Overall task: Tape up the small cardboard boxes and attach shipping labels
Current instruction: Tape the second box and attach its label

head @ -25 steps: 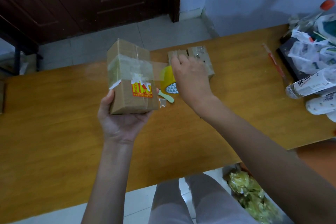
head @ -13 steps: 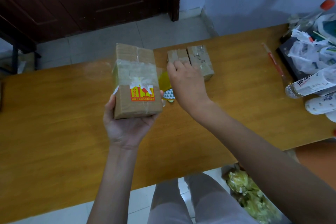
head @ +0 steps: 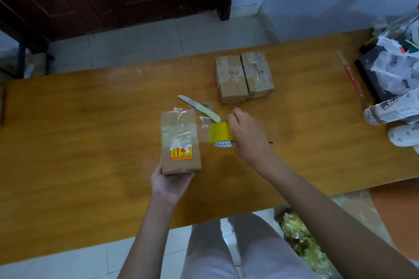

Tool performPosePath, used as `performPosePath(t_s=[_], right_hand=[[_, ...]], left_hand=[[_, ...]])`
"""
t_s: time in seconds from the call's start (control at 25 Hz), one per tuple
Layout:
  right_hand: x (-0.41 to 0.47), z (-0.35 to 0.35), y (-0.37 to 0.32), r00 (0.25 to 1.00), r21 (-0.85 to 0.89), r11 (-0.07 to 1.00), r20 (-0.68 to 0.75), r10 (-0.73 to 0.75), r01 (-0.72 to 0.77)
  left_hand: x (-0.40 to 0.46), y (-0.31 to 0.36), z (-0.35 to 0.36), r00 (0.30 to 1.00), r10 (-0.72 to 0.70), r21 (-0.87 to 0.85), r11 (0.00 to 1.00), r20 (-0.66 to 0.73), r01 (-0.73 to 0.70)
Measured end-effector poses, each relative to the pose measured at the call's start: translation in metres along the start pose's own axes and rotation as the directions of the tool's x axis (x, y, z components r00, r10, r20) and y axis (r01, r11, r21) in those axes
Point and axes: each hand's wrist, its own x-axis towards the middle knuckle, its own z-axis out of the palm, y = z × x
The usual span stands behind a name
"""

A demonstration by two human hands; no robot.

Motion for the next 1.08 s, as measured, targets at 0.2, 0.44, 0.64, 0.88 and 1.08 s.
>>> performPosePath(t_s=[0.2,0.44,0.64,0.88,1.08], right_hand=[[-0.004,0.028,0.000,1.000,-0.003,1.000,0.015,0.003,-0.003],[-0.007,0.046,0.005,1.000,-0.031,1.000,0.018,0.007,-0.006],[-0.009,0.055,0.008,1.000,-0.025,1.000,0.017,-0.017,0.017],[-0.013,0.055,0.019,0.997,0.005,1.000,0.079,0.000,0.000],[-0.015,0.059,0.022,0.995,0.015,1.000,0.093,0.022,-0.024]], left_hand=[[0.016,-0.012,-0.024,0.964,0.132,0.067,0.991,-0.231,-0.119],[0.026,-0.016,-0.031,0.902,0.364,0.483,0.848,-0.233,-0.217],[0.029,-0.015,-0.032,0.800,0.540,0.752,0.633,-0.261,-0.182],[0.024,0.010,-0.005,0.581,0.811,0.969,0.192,-0.068,-0.155],[0.058,0.016,0.055,0.560,0.727,0.907,-0.405,0.396,-0.115]])
